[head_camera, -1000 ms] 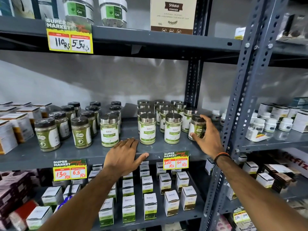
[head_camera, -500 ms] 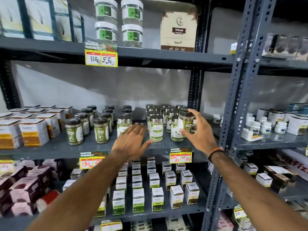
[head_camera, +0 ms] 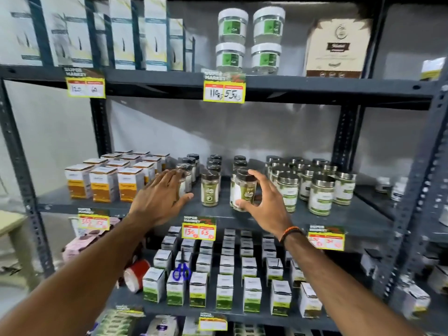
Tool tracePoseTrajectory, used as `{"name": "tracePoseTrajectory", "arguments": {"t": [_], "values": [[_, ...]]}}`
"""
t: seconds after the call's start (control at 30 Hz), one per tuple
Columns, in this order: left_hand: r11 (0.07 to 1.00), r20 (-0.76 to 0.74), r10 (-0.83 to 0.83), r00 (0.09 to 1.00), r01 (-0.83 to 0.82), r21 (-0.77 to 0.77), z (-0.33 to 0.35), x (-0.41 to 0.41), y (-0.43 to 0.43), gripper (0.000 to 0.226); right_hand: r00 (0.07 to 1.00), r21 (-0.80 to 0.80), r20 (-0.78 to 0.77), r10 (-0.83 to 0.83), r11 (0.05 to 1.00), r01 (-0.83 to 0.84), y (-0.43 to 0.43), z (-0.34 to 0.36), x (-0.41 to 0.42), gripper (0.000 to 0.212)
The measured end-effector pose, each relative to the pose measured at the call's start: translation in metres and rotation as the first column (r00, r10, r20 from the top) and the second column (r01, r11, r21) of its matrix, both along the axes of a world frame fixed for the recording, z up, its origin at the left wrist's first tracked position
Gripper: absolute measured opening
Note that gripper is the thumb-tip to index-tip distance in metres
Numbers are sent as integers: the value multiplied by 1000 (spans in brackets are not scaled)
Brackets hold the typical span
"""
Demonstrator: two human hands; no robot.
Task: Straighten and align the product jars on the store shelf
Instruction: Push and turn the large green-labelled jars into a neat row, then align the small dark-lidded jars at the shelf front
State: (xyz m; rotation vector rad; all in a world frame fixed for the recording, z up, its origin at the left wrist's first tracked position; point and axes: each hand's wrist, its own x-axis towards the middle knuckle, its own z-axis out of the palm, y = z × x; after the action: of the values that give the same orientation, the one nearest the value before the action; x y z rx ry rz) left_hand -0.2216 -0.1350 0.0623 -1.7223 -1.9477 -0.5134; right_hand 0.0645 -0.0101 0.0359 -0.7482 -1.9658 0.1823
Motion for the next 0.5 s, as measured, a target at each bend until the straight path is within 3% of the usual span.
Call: {"name": "tracePoseTrajectory", "arguments": {"t": [0.2,0.5], "values": [[995,30,44,999,-41,-91,-38,-50,4,91,1000,-4,13,14,1000,-14,16,-25,-51,92],[982,76,79,994,-64,-177,-81,-77,27,96,999,-20,-20,-37,999,37,24,-44,-65,97]]}}
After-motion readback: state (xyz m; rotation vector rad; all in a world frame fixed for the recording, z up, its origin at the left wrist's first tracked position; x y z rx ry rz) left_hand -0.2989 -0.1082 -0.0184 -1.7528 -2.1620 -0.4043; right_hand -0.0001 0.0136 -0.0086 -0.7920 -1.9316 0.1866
